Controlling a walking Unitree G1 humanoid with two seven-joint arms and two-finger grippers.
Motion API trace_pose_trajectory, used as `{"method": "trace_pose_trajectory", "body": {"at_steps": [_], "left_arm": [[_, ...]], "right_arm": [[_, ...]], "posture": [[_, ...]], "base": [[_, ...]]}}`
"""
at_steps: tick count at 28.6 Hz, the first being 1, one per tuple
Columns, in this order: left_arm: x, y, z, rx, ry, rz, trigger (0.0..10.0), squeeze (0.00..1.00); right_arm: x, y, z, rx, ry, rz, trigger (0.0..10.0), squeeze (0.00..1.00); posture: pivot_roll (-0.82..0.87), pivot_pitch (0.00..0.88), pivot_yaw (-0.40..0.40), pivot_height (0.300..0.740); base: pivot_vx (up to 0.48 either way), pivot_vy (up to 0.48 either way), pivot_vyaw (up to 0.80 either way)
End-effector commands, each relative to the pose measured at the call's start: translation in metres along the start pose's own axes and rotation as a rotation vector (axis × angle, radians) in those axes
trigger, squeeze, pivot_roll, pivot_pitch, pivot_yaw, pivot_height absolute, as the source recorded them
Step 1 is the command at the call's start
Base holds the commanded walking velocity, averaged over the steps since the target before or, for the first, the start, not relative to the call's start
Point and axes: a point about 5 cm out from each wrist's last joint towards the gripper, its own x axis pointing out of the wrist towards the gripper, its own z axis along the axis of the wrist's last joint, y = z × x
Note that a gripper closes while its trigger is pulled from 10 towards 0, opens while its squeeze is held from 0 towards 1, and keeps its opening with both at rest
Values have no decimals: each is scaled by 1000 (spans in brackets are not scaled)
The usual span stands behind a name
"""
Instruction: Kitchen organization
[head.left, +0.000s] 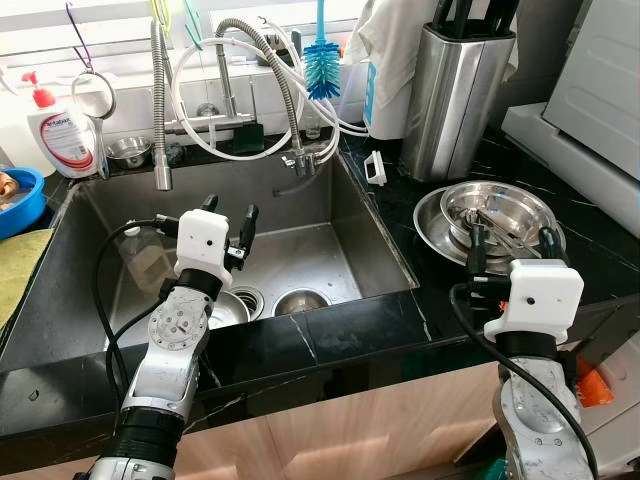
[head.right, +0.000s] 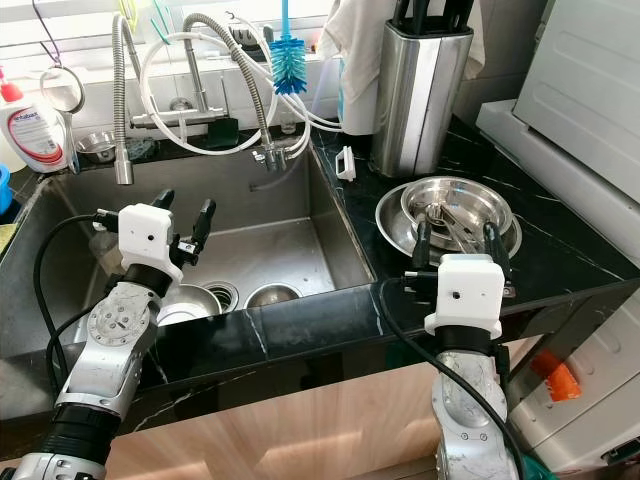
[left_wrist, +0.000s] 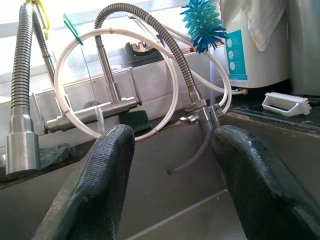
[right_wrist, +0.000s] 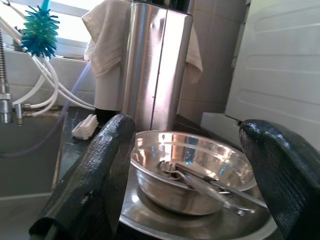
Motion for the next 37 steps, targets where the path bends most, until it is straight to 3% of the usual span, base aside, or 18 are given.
{"method": "trace_pose_trajectory", "body": {"at_steps": [1,12,22,37], "left_arm": [[-1,2,0,16,-2,0,10000,0],[-1,1,0,15,-4,-7,10000,0],[-1,2,-1,16,2,-3,10000,0],[0,2,0,18,-3,-5,10000,0]], "right_arm": [[0,1,4,18,-12,8,10000,0],[-1,5,4,20,-17,42,10000,0],[0,-6,4,1,-20,-12,10000,0],[-1,-10,-3,-2,11,-24,10000,0]], "posture": [[-108,0,33,740],[-111,0,34,740],[-113,0,33,740],[-113,0,36,740]], "base": [[0,0,0],[0,0,0],[0,0,0],[0,0,0]]}}
